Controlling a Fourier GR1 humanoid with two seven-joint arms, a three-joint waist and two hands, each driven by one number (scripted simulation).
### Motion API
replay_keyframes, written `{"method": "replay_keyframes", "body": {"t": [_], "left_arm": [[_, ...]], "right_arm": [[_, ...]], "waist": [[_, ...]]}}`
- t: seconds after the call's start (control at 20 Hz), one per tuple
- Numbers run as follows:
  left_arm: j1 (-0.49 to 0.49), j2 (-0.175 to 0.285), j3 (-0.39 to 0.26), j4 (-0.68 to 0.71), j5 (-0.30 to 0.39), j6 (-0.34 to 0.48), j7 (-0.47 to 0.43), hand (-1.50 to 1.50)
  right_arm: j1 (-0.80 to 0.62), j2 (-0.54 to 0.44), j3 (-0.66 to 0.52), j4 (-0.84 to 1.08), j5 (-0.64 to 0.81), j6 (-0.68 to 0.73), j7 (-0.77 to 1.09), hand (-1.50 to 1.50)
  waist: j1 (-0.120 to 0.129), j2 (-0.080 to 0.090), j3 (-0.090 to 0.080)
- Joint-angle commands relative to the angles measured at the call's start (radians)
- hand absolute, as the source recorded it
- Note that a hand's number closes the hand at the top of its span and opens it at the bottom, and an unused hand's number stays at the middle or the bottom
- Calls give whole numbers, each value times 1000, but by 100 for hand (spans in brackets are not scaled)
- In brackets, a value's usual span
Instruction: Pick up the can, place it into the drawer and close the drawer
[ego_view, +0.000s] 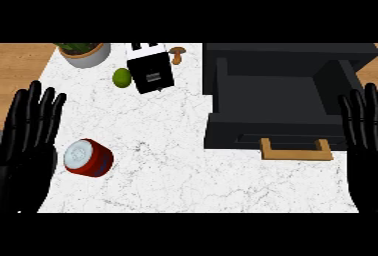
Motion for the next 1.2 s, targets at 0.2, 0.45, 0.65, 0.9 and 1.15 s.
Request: {"method": "replay_keyframes", "body": {"t": [0.2,0.45,0.65,0.9,1.15], "left_arm": [[193,180,254,-88,395,-297,-41,-150],[274,225,333,46,438,-238,187,-150],[261,277,431,40,560,-274,265,-150],[263,275,500,31,616,-338,308,-150],[250,215,495,78,539,-394,273,-150]], "right_arm": [[12,-28,-33,2,-34,36,-14,-150],[89,7,-32,-12,-7,-47,215,-150],[70,-11,-57,25,-20,-29,213,-150],[59,-29,-82,7,-23,-21,250,-150],[89,-37,-121,-16,-65,15,224,-150]], "waist": [[3,-16,15],[-5,-16,15],[-8,-14,16],[-10,-14,16],[-13,-14,16]]}}
